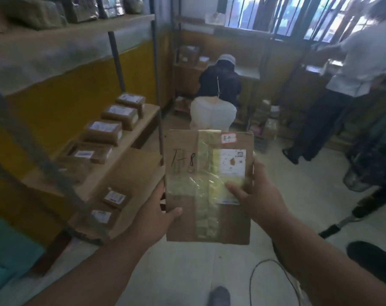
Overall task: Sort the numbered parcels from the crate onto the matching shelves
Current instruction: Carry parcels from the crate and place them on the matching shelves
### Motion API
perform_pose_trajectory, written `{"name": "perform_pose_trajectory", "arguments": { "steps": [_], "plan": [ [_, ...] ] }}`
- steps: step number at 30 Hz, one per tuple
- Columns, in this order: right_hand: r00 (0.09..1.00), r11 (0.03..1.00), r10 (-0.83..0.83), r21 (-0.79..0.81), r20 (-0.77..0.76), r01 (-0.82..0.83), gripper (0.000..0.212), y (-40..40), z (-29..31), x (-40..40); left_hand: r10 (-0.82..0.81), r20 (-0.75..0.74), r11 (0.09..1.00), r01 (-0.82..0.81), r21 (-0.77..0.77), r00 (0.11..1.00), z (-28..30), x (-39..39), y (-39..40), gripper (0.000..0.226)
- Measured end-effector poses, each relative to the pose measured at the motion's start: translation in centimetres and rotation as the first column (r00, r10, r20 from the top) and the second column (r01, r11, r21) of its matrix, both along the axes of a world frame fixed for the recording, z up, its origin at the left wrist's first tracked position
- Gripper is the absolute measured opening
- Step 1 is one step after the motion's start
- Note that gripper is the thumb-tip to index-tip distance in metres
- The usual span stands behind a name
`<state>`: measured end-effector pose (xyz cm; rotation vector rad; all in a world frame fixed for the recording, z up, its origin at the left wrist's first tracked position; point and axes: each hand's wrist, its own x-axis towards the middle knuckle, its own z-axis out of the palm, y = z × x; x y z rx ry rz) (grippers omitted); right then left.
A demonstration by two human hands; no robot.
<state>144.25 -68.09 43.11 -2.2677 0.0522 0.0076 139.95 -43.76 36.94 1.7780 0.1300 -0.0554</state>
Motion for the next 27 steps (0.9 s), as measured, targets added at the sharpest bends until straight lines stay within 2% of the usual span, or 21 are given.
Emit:
{"name": "perform_pose_trajectory", "arguments": {
  "steps": [5, 11, 16, 20, 24, 27],
  "plan": [
    [0.995, 0.993, 0.101, -0.061, 0.009, -0.1, 0.092, -2.7, -1.8, 13.9, 0.139, 0.037, 0.99, -0.14, 0.024, 0.99, -2.2, 10.8, -3.6, 0.072],
    [0.947, 0.947, 0.321, -0.01, -0.006, -0.321, 0.108, -1.5, -2.1, 29.0, 0.326, 0.044, 0.943, -0.328, 0.051, 0.945, -2.0, 20.7, -3.9, 0.065],
    [0.848, 0.826, 0.529, -0.204, -0.045, -0.526, 0.099, 2.9, -4.5, 39.1, 0.44, -0.023, 0.896, -0.437, 0.083, 0.898, -3.6, 28.1, -0.8, 0.065],
    [0.804, 0.769, 0.577, -0.236, -0.146, -0.595, 0.096, 6.9, -6.3, 46.3, 0.456, -0.131, 0.889, -0.445, 0.108, 0.88, -5.0, 33.7, 2.3, 0.073],
    [0.757, 0.741, 0.618, -0.168, -0.212, -0.651, 0.094, 9.3, -8.0, 51.6, 0.482, -0.225, 0.875, -0.477, 0.08, 0.847, -5.7, 36.6, 2.7, 0.1],
    [0.662, 0.653, 0.712, -0.126, -0.235, -0.747, 0.089, 11.1, -10.7, 55.3, 0.531, -0.282, 0.844, -0.527, 0.093, 0.8, -7.3, 38.0, 2.7, 0.105]
  ]
}}
